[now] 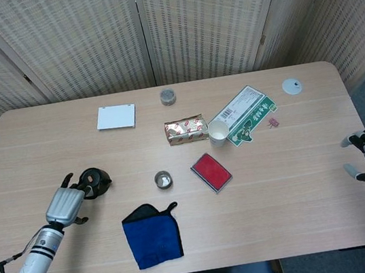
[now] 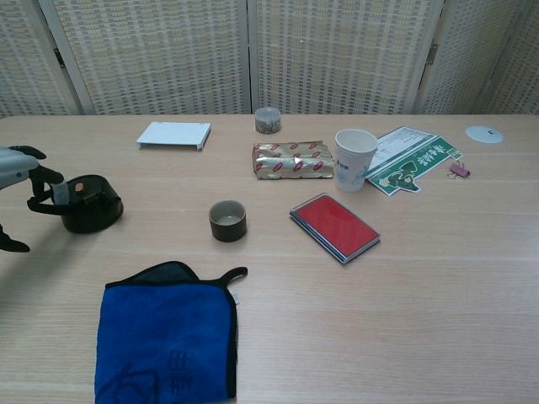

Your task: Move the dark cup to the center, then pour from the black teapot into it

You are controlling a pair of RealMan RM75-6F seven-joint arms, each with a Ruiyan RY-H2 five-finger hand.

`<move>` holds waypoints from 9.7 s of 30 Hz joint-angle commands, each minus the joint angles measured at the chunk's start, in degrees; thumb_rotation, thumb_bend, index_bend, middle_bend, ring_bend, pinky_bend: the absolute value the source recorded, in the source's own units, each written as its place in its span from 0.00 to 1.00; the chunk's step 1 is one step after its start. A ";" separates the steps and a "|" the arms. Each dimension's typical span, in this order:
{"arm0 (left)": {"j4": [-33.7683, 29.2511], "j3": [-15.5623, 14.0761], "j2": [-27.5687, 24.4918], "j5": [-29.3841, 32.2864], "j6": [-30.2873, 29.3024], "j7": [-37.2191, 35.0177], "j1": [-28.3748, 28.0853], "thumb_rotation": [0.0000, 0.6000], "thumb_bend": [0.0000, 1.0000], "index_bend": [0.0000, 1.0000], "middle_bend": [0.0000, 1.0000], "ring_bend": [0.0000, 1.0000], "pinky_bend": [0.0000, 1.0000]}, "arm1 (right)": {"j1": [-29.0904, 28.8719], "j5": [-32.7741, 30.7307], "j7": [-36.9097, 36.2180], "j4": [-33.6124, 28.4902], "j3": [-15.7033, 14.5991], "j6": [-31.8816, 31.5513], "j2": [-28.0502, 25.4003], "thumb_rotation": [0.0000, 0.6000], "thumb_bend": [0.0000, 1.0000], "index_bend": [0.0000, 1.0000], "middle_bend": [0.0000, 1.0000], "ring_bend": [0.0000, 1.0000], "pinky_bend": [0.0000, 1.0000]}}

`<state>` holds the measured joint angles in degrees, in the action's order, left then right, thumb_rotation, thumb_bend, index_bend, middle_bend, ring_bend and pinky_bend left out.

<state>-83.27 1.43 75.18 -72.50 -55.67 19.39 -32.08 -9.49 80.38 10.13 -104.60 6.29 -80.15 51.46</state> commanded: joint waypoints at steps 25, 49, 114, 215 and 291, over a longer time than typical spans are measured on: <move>0.01 -1.19 1.03 1.41 1.81 2.22 0.05 1.00 0.09 0.46 0.41 0.39 0.00 | 0.12 -0.42 -0.29 0.28 -0.02 0.29 0.29 1.00 0.19 0.44 0.40 0.32 0.38; 2.66 0.35 1.63 -0.34 2.23 -4.26 -0.68 1.00 0.09 0.81 0.83 0.72 0.00 | 0.50 -1.05 0.34 -0.58 0.37 -0.48 0.03 1.00 0.19 0.44 0.40 0.32 0.38; 5.39 10.78 6.14 -0.03 -6.51 -15.69 -3.31 0.89 0.36 1.00 1.00 0.96 0.30 | 2.37 -0.54 0.51 -2.64 1.09 -4.06 -1.36 1.00 0.19 0.44 0.40 0.32 0.37; 20.16 7.44 26.17 -11.11 -10.77 5.89 -14.66 1.00 0.36 1.00 1.00 0.97 0.32 | 3.92 -1.90 -1.03 -1.11 0.82 -3.93 -1.28 1.00 0.19 0.44 0.40 0.32 0.37; 23.23 6.14 27.09 -15.18 -12.45 5.27 -14.41 0.99 0.36 1.00 1.00 0.97 0.33 | 4.61 -1.93 -0.83 -0.93 1.03 -4.99 -1.37 1.00 0.19 0.44 0.40 0.32 0.37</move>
<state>-59.77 7.40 102.26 -87.98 -68.29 25.15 -46.56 -4.87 78.45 9.30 -105.54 7.32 -85.15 50.10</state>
